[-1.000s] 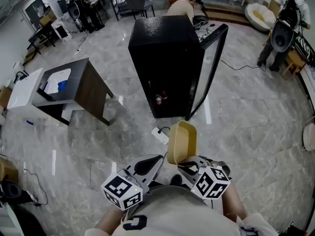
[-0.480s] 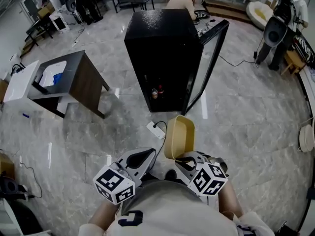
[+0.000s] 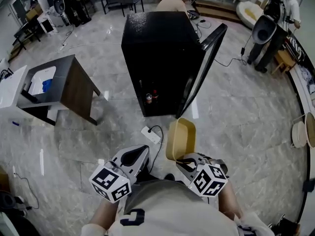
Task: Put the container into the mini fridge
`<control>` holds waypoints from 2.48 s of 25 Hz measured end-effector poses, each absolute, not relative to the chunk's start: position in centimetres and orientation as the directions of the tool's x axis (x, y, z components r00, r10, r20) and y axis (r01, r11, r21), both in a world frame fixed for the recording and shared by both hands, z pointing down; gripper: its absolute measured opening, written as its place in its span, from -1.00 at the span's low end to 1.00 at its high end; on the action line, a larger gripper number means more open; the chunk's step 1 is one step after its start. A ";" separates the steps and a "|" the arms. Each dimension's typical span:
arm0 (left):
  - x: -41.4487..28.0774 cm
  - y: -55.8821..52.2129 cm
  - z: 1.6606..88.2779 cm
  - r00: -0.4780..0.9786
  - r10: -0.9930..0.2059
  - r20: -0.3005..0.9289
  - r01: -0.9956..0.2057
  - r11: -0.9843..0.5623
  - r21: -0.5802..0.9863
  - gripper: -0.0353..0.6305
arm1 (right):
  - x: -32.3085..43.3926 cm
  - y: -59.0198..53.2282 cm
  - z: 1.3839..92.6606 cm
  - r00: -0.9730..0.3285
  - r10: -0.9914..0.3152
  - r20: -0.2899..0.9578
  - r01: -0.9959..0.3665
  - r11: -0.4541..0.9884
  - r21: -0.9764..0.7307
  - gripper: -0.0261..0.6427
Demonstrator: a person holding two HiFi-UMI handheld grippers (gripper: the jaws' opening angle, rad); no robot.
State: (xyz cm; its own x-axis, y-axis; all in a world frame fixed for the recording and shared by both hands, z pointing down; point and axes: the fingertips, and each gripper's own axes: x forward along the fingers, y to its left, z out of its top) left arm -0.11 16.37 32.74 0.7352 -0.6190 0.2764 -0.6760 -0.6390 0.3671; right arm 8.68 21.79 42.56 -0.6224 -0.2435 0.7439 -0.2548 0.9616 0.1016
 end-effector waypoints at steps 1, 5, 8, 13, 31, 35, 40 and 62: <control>-1.1 15.6 32.8 0.736 -0.620 0.273 -0.675 -0.638 0.372 -0.72 | 7.9 21.0 42.7 -0.613 -0.247 0.750 -0.260 0.960 0.104 -0.83; -5.8 12.3 33.4 0.730 -0.628 0.270 -0.679 -0.620 0.393 -0.72 | 4.1 18.0 42.8 -0.593 -0.248 0.766 -0.262 0.959 0.108 -0.83; -9.0 10.1 33.9 0.731 -0.625 0.274 -0.676 -0.612 0.410 -0.72 | 1.4 15.9 42.5 -0.577 -0.248 0.778 -0.262 0.959 0.111 -0.83; -12.9 6.8 33.9 0.750 -0.607 0.261 -0.655 -0.627 0.422 -0.72 | -2.3 13.3 42.2 -0.543 -0.255 0.800 -0.275 0.954 0.117 -0.83; -21.4 -1.1 34.1 0.716 -0.649 0.256 -0.691 -0.607 0.394 -0.72 | -7.3 8.9 43.3 -0.493 -0.257 0.831 -0.269 0.954 0.136 -0.83; -19.7 -1.8 33.7 0.703 -0.659 0.267 -0.706 -0.602 0.373 -0.72 | -6.1 8.0 43.7 -0.511 -0.242 0.825 -0.241 0.961 0.133 -0.83; -15.9 -1.4 34.0 0.687 -0.669 0.283 -0.719 -0.573 0.393 -0.72 | -3.4 6.8 43.6 -0.538 -0.216 0.815 -0.187 0.973 0.135 -0.83; -0.3 -3.7 34.7 0.624 -0.693 0.361 -0.780 -0.527 0.338 -0.72 | 9.9 0.3 46.9 -0.538 -0.144 0.831 -0.016 0.987 0.161 -0.83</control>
State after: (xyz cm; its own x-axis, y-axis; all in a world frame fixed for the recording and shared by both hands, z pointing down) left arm -0.26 -3.69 34.70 0.6242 -0.6926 0.3615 -0.7800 -0.5266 0.3380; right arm 9.89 0.29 46.86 -0.5378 -0.1437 0.8307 -0.0157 0.9869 0.1606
